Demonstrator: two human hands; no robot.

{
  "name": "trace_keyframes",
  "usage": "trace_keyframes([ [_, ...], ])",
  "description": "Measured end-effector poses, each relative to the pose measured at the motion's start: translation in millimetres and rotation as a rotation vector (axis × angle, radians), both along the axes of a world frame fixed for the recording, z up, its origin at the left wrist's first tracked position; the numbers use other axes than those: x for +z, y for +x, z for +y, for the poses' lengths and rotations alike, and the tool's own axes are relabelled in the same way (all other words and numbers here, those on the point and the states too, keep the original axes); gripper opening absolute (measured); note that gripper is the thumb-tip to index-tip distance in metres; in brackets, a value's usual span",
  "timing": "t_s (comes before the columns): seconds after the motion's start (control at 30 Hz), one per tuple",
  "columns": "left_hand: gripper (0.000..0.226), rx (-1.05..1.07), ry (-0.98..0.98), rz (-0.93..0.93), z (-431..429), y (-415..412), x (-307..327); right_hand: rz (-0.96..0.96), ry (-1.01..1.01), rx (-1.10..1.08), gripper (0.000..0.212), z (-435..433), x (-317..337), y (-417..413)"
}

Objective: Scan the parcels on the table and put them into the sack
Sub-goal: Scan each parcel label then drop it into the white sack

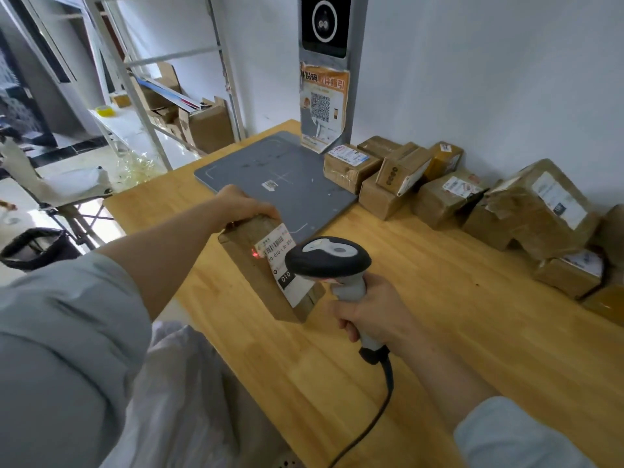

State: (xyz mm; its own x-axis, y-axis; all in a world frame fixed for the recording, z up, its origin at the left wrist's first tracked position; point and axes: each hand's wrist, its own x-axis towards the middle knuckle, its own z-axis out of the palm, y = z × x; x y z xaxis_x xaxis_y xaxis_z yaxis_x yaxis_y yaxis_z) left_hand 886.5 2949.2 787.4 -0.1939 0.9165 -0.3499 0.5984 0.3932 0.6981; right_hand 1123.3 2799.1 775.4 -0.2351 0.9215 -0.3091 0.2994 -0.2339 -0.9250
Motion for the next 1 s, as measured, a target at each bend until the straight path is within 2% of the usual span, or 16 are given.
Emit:
trace_keyframes([
  [0.23,0.064,0.242,-0.028,-0.047,-50.4,-69.8,4.7,0.219,-0.112,0.029,0.013,0.7,-8.9,-36.9],
  [0.3,0.057,0.361,-0.025,-0.052,-76.1,-99.3,5.6,0.24,-0.143,0.069,0.014,-1.1,-16.0,-54.7],
  [0.5,0.066,0.766,0.06,-0.044,-161.5,-177.7,7.5,0.271,-0.245,0.19,0.012,-2.8,-39.3,-114.3],
  [0.67,0.048,1.011,0.044,0.097,-231.3,-224.3,-5.0,0.291,-0.382,0.239,0.012,-13.6,-56.4,-153.8],
  [0.8,0.052,1.064,-0.018,0.157,-264.3,-263.0,-33.0,0.221,-0.381,0.255,0.015,-11.5,-71.0,-187.0],
  [0.93,0.052,1.005,-0.105,0.214,-278.4,-296.8,-69.4,0.127,-0.354,0.26,0.015,5.0,-90.6,-239.0],
  [1.0,0.044,0.959,-0.145,0.222,-277.7,-313.9,-90.2,0.058,-0.368,0.248,0.016,16.4,-107.0,-273.1],
])
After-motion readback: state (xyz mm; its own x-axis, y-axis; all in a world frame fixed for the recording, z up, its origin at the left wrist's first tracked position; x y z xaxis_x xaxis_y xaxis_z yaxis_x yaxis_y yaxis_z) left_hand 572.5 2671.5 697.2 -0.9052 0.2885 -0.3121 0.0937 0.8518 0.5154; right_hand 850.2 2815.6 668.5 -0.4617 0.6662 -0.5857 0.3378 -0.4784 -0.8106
